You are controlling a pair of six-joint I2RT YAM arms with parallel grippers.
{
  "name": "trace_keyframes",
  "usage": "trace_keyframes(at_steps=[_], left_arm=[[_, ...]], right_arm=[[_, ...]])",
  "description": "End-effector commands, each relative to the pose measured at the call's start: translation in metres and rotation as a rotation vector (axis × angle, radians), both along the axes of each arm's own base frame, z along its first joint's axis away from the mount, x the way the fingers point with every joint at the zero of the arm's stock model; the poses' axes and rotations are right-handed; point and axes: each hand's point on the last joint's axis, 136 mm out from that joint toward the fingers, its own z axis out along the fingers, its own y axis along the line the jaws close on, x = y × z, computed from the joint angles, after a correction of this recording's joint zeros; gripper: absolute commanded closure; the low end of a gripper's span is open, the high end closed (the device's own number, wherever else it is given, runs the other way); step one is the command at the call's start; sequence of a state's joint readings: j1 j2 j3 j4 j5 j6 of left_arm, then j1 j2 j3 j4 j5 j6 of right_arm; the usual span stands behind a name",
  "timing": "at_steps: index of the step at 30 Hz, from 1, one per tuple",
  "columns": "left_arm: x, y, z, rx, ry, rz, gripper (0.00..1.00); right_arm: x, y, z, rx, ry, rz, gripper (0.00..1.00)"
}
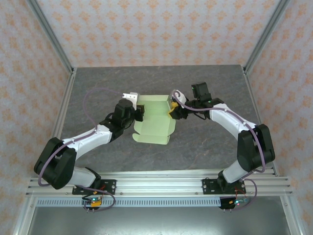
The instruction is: Fold the paper box
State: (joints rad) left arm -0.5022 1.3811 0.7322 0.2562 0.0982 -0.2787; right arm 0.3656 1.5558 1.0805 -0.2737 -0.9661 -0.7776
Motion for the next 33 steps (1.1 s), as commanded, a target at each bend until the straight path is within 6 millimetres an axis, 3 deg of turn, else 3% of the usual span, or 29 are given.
trace_keyframes(at_steps=[1,6,17,22,27,30,33], left_arm=[[0.004,-0.005,0.017,-0.014,-0.061,-0.015,1.00],[0.004,-0.007,0.016,-0.013,-0.056,-0.025,1.00],[0.003,-0.004,0.008,0.001,-0.043,-0.013,1.00],[0.002,-0.004,0.006,0.002,-0.036,-0.011,1.00],[0.001,-0.003,0.005,0.010,-0.026,-0.008,1.00],[0.001,-0.005,0.002,0.013,-0.027,-0.014,1.00],[0.001,-0.006,0.000,0.018,-0.015,-0.016,1.00]], right_arm=[[-0.010,0.005,0.013,0.026,0.009,0.044,0.46],[-0.007,0.005,0.027,0.052,-0.003,0.018,0.33],[0.001,0.013,0.057,0.126,0.023,-0.008,0.31],[-0.004,0.016,0.061,0.149,0.038,0.019,0.48],[0.003,0.018,0.056,0.132,0.043,-0.027,0.49],[0.003,0.021,0.055,0.132,0.040,-0.022,0.63],[0.005,0.020,0.055,0.127,0.039,-0.031,0.71]])
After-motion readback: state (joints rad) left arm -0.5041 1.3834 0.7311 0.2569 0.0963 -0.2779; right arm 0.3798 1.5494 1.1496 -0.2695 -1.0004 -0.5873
